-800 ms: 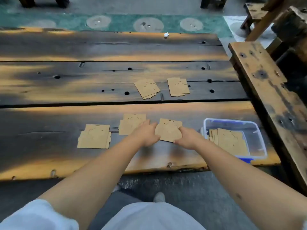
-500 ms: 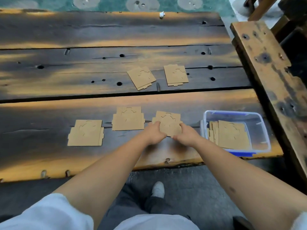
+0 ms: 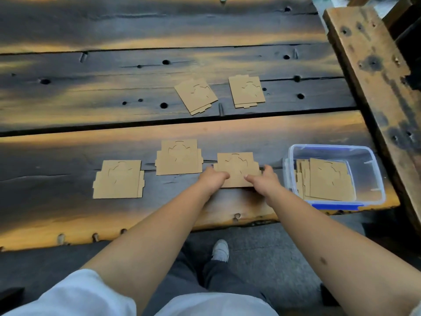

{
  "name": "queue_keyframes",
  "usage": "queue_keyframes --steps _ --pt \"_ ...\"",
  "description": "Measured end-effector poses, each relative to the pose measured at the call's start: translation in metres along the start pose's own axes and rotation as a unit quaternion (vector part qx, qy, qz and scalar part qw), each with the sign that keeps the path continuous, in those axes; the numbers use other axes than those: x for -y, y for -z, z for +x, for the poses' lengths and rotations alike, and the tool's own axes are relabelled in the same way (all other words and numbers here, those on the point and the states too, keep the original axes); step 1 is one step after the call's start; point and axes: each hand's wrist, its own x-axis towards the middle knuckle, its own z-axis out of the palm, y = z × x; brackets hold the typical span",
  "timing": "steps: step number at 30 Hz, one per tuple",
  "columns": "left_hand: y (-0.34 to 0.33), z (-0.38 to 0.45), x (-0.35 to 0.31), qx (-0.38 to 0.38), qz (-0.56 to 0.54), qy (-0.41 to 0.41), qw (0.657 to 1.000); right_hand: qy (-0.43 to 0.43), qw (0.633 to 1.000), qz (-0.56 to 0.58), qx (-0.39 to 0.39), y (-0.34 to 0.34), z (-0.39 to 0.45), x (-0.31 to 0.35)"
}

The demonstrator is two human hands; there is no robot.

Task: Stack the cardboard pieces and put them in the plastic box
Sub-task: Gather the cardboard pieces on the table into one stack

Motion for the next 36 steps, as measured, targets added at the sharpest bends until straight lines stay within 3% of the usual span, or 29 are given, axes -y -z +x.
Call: queue_keyframes --steps 5,11,14,21,30,36 --pt "0.014 -0.001 0.018 0.009 -0.011 -0.014 1.000 0.006 0.996 -0.089 -0.030 -0.009 -0.003 0.008" --pt "0.063 0.004 0.036 -0.123 0.046 -0.048 0.990 0.078 0.986 -0.146 -0.014 -0.047 -0.014 0.036" --pt "0.097 0.014 0.041 -0.151 0.063 -0.061 0.985 0.086 0.985 -0.149 -0.011 -0.073 -0.018 0.057" --pt "0.149 0.041 0.047 -0.162 0.156 -0.083 0.971 0.041 0.986 -0.158 -0.022 -0.122 -0.017 0.095" --pt "0.157 0.056 0.036 -0.136 0.143 -0.038 0.980 0.008 0.980 -0.192 -0.042 -0.148 0.000 0.108" --pt "0.149 0.053 0.031 -0.170 0.122 -0.008 0.978 0.014 0.980 -0.188 -0.059 -0.154 0.005 0.110"
